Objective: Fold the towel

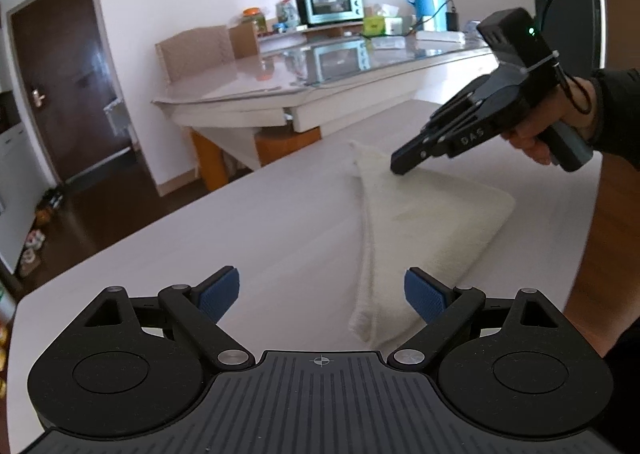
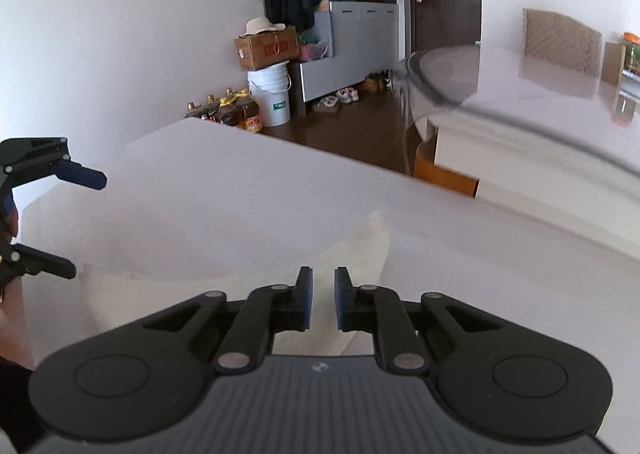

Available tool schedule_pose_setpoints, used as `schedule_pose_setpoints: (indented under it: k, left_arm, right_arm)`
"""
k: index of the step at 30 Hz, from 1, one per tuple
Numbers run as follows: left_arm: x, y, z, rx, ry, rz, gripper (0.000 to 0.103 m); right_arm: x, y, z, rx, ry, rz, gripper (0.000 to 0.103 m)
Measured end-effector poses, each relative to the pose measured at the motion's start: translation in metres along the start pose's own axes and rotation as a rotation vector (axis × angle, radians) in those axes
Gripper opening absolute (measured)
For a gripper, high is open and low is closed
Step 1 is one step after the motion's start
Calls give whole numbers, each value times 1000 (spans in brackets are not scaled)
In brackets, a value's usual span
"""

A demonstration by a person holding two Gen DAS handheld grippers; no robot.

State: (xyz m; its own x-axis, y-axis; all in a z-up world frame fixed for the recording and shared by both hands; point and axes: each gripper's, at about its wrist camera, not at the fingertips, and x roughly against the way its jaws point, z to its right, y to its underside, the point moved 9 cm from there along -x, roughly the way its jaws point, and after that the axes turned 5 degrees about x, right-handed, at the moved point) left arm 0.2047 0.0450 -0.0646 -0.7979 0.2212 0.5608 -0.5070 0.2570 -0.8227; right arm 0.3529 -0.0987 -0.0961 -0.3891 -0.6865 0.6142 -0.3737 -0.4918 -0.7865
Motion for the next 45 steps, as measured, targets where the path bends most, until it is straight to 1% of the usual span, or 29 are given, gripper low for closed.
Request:
schedule_pose_setpoints:
  k: [3,6,9,12,15,16,21,23,25,27,29,30,32,33,35,36,38,40,43,45]
  left_arm:
    - [-2,5,-1,2,-18,-20,93]
    - [-14,17,0,-34,-58,-64,93]
    - [-19,21,-4,-25,-83,-69,93]
    - [-22,21,-14,-11,-112,-70,93]
    - [-27,20,-27,-18,-146,-75,93]
    - [-28,20,-31,-19,-156,-79,93]
    - [-38,16,-52,-17,-218,-82,93]
    - [-40,14,-56,-14,-235,-81,93]
    - [-36,10,-57,1,-249,-61,93]
    - [-30,5,-52,16,-230,-38,93]
    - [-20,-2,-36,38,-184,-4,94]
    - [-19,-2,-27,35,-162,0,94]
    - [-20,-1,-13,25,-133,1,94]
    - [-23,0,-8,19,-127,-4,94]
    - [-29,4,4,7,-115,-15,94]
    - [-31,6,8,3,-111,-19,94]
    - [-35,11,12,-5,-112,-35,94]
    - [-36,16,14,-16,-117,-46,94]
    - [-36,21,11,14,-108,-57,94]
    - [-36,22,10,26,-106,-61,94]
  right_arm:
    - [11,8,-8,-12,-11,2,13]
    - [13,14,-15,-15,-8,-10,13]
    - [17,23,-18,-23,9,-19,13]
    - [23,29,-23,-39,25,-10,13]
    - [26,34,-33,-37,50,-6,16]
    - [28,36,-41,-53,67,-1,16]
    - [32,42,-73,-53,115,9,16]
    - [33,42,-83,-67,113,9,18]
    - [33,43,-90,-70,111,10,19]
    - [34,42,-94,-75,104,11,19]
    - [38,41,-92,-83,106,15,18]
    - [40,40,-91,-84,108,18,18]
    - [46,35,-80,-88,139,37,18]
    - [45,33,-77,-89,145,39,18]
    - [46,27,-60,-93,191,56,18]
    - [46,26,-58,-94,195,59,18]
    - [47,20,-43,-114,224,81,18]
    - [44,18,-31,-136,227,88,18]
    - [35,21,-17,-152,251,75,18]
    - [27,24,-11,-170,242,68,17]
